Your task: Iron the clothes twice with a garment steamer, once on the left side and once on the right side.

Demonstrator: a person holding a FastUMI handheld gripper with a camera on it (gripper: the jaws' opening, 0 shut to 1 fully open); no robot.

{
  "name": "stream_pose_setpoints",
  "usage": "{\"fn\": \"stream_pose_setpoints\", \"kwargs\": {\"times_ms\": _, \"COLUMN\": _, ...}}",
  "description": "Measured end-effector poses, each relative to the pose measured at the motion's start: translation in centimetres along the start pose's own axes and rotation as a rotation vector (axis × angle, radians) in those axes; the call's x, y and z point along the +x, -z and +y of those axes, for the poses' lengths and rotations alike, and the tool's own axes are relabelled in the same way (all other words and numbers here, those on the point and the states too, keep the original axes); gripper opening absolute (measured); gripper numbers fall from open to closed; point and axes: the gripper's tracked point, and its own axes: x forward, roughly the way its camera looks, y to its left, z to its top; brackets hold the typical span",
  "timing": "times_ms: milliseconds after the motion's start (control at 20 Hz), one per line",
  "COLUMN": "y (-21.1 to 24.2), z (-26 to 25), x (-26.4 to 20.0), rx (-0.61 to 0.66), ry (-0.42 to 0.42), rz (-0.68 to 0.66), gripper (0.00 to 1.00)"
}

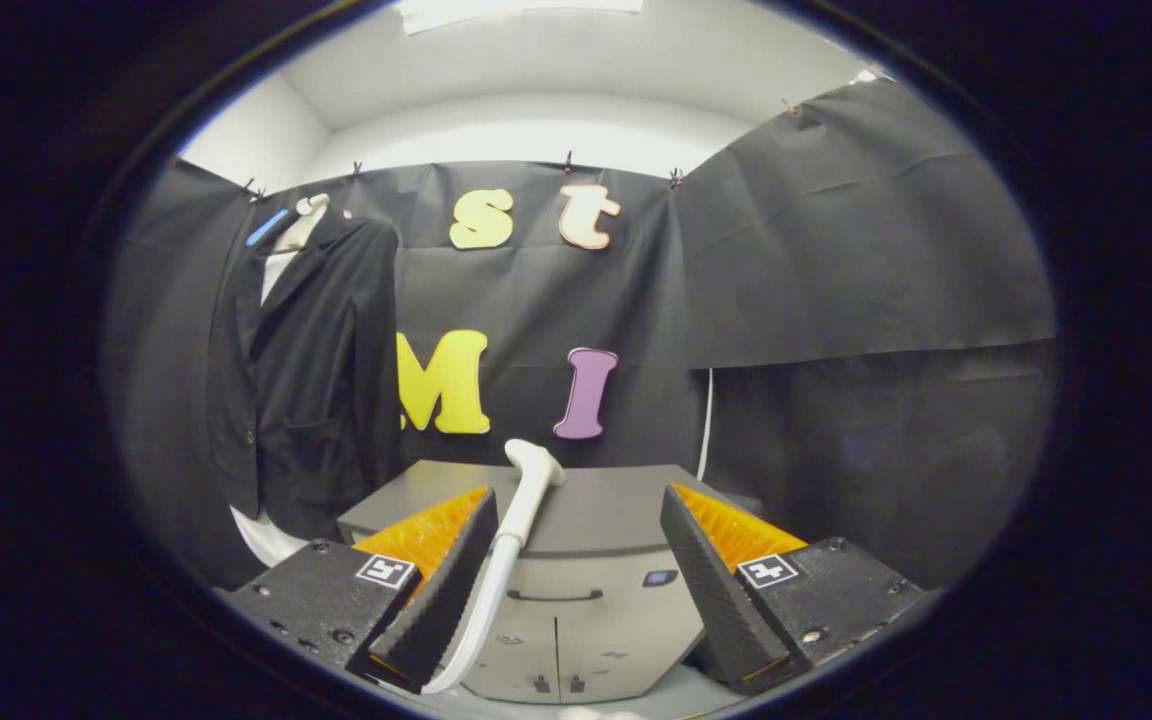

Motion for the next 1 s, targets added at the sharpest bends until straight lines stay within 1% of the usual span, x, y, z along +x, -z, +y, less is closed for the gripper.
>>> {"fn": "stream_pose_setpoints", "kwargs": {"times_ms": 150, "y": -1.7, "z": 0.4, "x": 5.2, "rx": 0.023, "ry": -0.04, "rz": 0.007, "gripper": 1.0}}
{"fn": "stream_pose_setpoints", "kwargs": {"times_ms": 300, "y": -2.8, "z": 0.2, "x": 10.0, "rx": 0.022, "ry": -0.059, "rz": 0.015, "gripper": 1.0}}
{"fn": "stream_pose_setpoints", "kwargs": {"times_ms": 450, "y": -2.9, "z": 0.0, "x": 14.0, "rx": 0.03, "ry": -0.067, "rz": 0.035, "gripper": 1.0}}
{"fn": "stream_pose_setpoints", "kwargs": {"times_ms": 550, "y": -2.0, "z": 0.4, "x": 16.4, "rx": 0.049, "ry": -0.086, "rz": 0.074, "gripper": 1.0}}
{"fn": "stream_pose_setpoints", "kwargs": {"times_ms": 750, "y": 0.3, "z": 1.7, "x": 20.5, "rx": 0.105, "ry": -0.13, "rz": 0.195, "gripper": 1.0}}
{"fn": "stream_pose_setpoints", "kwargs": {"times_ms": 1000, "y": 3.9, "z": 3.5, "x": 23.7, "rx": 0.144, "ry": -0.193, "rz": 0.333, "gripper": 0.99}}
